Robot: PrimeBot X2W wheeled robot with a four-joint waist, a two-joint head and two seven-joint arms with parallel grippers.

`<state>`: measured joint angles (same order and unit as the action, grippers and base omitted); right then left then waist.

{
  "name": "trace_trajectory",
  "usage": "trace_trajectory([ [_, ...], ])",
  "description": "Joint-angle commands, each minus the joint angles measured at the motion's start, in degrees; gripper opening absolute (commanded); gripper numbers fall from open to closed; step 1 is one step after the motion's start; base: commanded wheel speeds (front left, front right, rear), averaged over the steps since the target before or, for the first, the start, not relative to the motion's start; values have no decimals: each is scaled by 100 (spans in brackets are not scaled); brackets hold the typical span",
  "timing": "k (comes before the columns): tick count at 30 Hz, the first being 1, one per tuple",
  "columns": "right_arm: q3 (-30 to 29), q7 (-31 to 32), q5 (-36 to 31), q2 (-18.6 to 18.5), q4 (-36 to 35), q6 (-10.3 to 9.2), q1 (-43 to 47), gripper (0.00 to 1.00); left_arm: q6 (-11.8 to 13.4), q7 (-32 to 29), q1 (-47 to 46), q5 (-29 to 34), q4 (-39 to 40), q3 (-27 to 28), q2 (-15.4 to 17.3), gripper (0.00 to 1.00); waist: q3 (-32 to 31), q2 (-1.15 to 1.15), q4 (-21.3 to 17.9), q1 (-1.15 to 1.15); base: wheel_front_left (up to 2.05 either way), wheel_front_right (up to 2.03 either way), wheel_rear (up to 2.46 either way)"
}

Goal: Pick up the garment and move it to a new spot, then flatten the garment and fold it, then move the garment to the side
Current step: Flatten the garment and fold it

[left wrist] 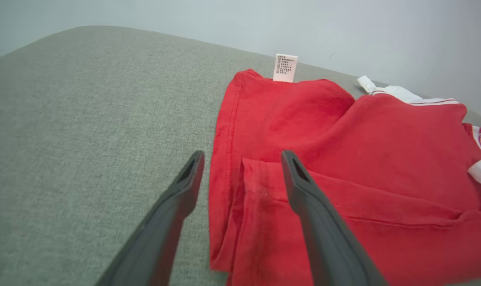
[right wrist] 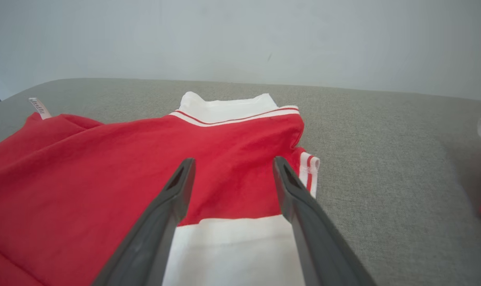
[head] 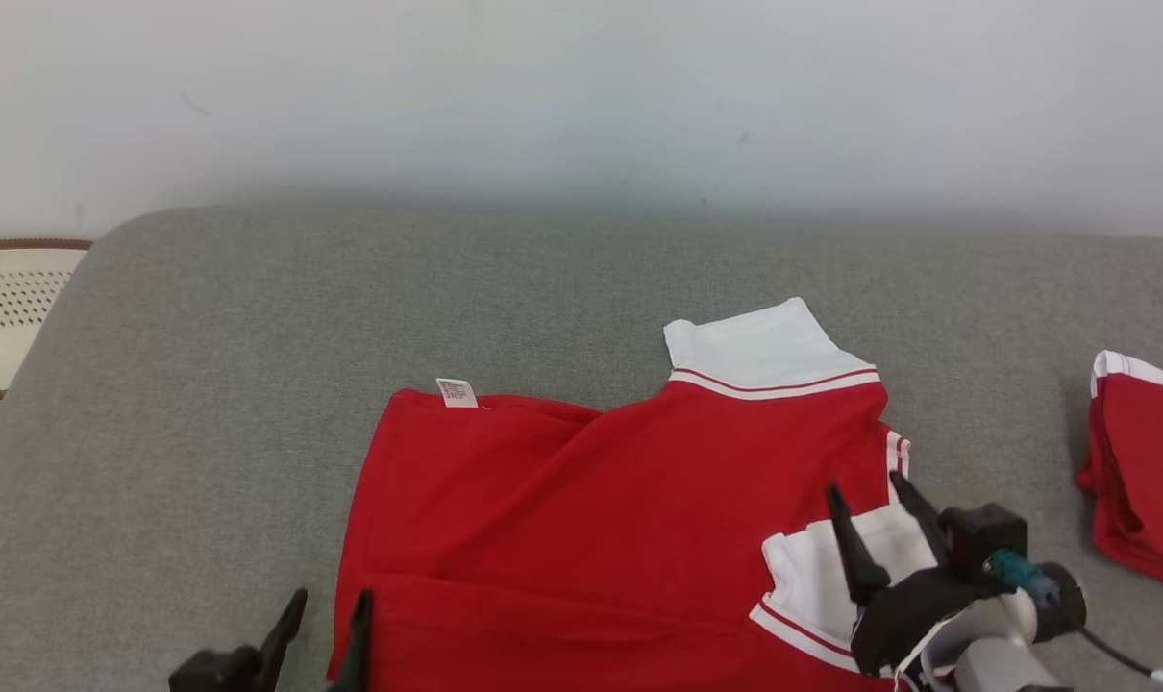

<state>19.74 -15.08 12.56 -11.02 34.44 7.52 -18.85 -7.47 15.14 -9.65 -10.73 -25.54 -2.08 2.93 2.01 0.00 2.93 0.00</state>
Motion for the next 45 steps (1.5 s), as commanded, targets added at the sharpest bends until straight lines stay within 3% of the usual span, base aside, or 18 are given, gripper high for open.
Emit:
trace_trajectory([
  [1,-42,1,-59,-64,-29,-7,-111,100,-1,4,-150,89,19,20,-1,100,74,0,-61,0,0,0,0],
  [9,-239,1,-128,-285,56,-7,-903,100,-1,4,-1307,109,-313,-350,445,100,616,0,-141,0,0,0,0],
  [19,-140,1,-305,-335,686,-7,-2331,100,-1,2,-3287,-449,-1422,-1715,1229,100,1452,0,-235,0,0,0,0],
  [25,-140,2,-308,-265,810,-7,-2788,100,-1,-193,-4165,-1389,-2029,-2820,1526,100,1735,0,-325,0,0,0,0],
  [33,-202,1,-302,-181,752,-7,-2724,100,-1,-863,-4766,-2954,-1788,-4457,2273,100,1884,0,-479,0,0,0,0],
  [45,-277,1,-348,-136,725,-7,-2610,100,-1,-1256,-5019,-4643,-1443,-5803,2748,100,1867,0,-565,0,0,0,0],
])
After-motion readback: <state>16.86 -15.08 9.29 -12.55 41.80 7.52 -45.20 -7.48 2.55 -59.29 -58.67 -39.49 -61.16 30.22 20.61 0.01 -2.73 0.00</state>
